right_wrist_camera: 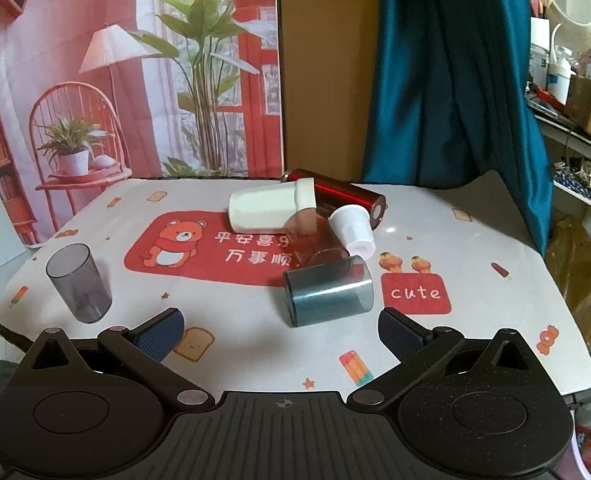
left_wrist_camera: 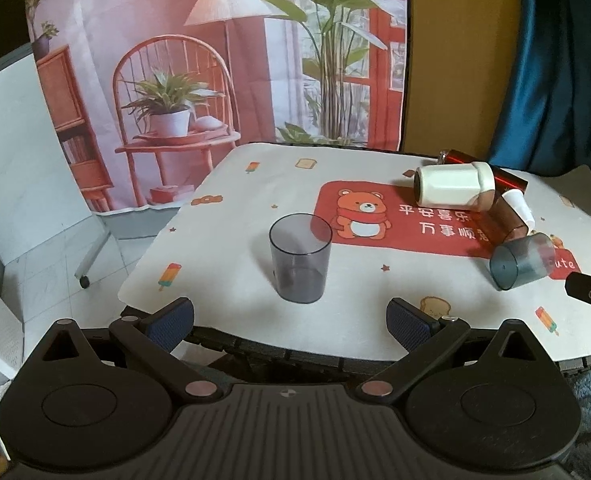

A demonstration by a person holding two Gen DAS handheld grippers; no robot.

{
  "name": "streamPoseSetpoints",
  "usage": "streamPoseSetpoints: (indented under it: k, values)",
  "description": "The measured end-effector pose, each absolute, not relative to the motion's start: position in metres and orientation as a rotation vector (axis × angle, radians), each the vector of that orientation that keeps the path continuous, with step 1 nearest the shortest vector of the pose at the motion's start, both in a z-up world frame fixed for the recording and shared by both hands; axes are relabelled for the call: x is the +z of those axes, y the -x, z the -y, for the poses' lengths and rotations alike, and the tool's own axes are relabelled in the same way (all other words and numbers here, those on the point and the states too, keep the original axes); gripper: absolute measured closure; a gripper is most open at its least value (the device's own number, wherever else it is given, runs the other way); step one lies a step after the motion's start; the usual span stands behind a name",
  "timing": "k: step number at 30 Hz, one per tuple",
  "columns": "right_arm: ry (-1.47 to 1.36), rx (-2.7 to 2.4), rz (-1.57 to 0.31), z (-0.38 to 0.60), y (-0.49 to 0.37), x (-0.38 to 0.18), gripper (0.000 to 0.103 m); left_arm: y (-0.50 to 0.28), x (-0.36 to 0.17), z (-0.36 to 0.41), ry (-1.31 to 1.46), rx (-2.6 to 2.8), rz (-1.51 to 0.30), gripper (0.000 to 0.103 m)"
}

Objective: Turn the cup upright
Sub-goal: 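Withdraw the right gripper away from the upright grey cup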

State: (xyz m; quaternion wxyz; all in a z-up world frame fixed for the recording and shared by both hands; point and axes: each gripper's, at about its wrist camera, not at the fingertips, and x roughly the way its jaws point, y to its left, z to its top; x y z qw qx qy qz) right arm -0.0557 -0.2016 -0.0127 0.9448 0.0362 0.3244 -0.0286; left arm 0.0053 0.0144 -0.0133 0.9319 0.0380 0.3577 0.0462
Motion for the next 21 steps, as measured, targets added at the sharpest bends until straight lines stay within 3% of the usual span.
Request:
streamPoseSetpoints:
  k: [21]
  values:
    - [-0.09, -0.069, -0.68, 0.2089, 0.052, -0.0191, 0.0, -0.0064, -0.0191, -0.0123, -0.092, 0.078, -0.761, 0.0]
